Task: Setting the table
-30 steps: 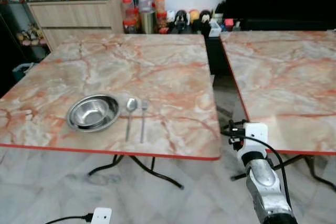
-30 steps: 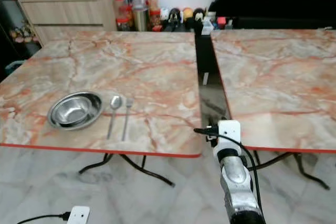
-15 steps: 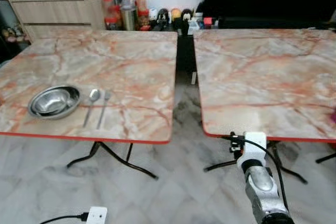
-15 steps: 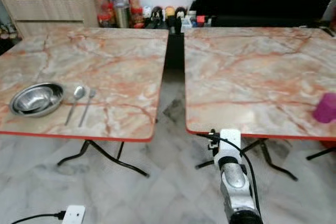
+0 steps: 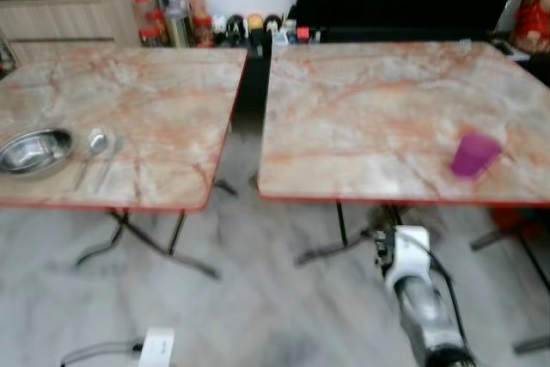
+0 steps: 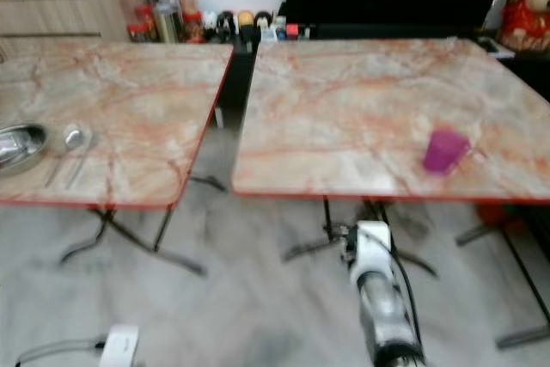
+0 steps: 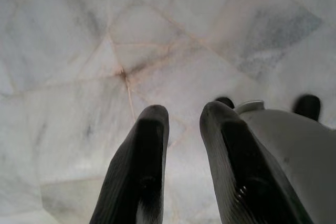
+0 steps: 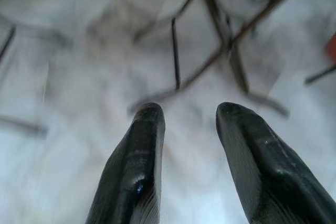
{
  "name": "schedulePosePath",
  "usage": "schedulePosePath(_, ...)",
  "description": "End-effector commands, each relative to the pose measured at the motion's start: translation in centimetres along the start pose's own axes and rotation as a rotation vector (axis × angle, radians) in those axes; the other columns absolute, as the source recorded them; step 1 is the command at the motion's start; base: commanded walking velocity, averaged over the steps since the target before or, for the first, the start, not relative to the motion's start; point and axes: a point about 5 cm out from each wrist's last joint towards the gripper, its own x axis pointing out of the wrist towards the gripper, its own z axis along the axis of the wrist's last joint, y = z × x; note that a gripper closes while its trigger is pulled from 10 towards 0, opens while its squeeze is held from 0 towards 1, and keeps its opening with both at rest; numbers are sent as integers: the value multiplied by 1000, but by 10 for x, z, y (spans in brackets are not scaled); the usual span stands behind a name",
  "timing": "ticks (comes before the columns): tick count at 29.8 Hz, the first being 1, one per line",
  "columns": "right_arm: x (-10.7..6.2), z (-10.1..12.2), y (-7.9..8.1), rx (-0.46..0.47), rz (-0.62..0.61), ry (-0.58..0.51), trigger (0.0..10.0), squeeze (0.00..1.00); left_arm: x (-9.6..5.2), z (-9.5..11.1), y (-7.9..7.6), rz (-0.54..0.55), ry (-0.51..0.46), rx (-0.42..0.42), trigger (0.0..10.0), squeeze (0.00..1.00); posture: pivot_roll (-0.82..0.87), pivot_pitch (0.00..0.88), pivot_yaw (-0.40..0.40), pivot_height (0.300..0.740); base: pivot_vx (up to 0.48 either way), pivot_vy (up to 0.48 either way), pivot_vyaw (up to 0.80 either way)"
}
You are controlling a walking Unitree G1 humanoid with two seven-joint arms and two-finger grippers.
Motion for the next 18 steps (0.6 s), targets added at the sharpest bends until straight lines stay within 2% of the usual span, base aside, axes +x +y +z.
schedulePosePath(1, 1, -6, -1, -23, 7, 66, 10000, 0, 1, 2, 0, 2, 0, -8, 10000, 0, 44, 0, 27, 740, 0, 0, 0)
schedulePosePath(3, 0, -10, 1, -29, 22, 92, 10000, 0, 1, 2, -1, 1, -1, -9, 10000, 0, 41, 0, 26, 740, 0, 0, 0)
schedulePosePath(6, -5, -31, 9, -31, 79, 208, 10000, 0, 1, 3, -2, -5, 0, -11, 10000, 0, 42, 0, 22, 740, 0, 0, 0)
schedulePosePath(10, -13, -54, 14, -11, 86, 314, 10000, 0, 1, 2, -3, -9, 10, -18, 10000, 0, 47, 0, 18, 740, 0, 0, 0)
schedulePosePath(13, -20, -68, 18, 18, 89, 359, 10000, 0, 1, -1, -2, 5, 29, -7, 10000, 0, 53, 0, 10, 740, 0, 0, 0)
schedulePosePath(15, -24, -77, 18, -18, 103, 380, 10000, 0, 0, -3, -2, 12, 41, -7, 10000, 0, 48, 0, 10, 740, 0, 0, 0)
schedulePosePath(16, -25, -78, 17, -8, 99, 381, 10000, 0, 0, -4, -2, 13, 48, 2, 10000, 0, 46, 0, 11, 740, 255, 0, 0)
schedulePosePath(17, -25, -78, 15, 61, 77, 381, 10000, 0, 0, -5, -1, 14, 51, 6, 10000, 0, 46, 0, 12, 740, 277, 0, 0)
schedulePosePath(18, -24, -76, 6, 155, 12, 380, 10000, 0, 0, -6, -1, 14, 53, 4, 10000, 0, 46, 0, 12, 740, 289, 0, 0)
